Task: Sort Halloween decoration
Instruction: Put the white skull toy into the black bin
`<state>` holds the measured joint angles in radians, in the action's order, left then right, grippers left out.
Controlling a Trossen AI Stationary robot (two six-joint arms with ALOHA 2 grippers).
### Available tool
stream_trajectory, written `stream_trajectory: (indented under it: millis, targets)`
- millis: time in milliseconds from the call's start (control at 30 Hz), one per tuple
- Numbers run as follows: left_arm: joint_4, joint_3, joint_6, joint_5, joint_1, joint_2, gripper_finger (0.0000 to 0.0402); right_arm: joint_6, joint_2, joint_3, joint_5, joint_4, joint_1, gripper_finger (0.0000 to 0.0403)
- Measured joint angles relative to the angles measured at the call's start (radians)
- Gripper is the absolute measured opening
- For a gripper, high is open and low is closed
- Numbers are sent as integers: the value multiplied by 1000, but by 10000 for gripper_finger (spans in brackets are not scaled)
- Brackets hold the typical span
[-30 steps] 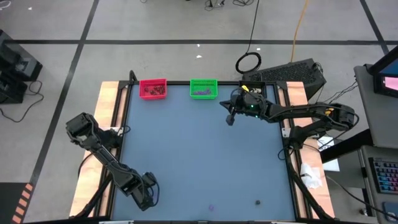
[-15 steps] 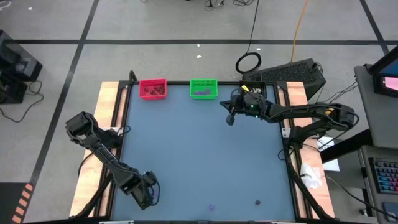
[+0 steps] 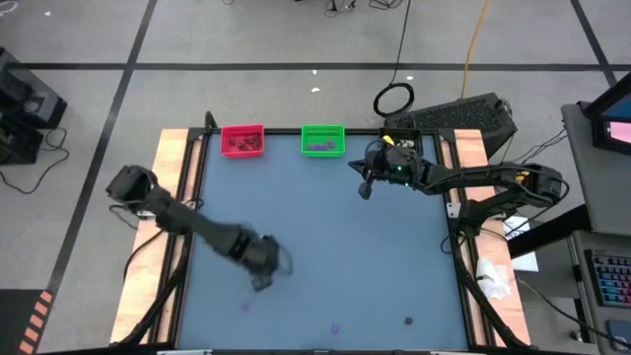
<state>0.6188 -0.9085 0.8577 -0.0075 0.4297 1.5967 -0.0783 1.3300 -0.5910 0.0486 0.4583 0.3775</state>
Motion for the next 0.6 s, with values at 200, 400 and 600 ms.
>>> stream_trajectory:
  millis: [200,400,600]
  targets:
    - [-275,0,-340,-27,-273,-1,47,-40,-19,48,-1,38,1,0]
    - [-497,-8,-492,42,-493,-1,47,-63,-151,111,0,42,3,0]
    - [-512,-153,-649,52,-604,47,47,-72,-308,172,0,-31,2,0]
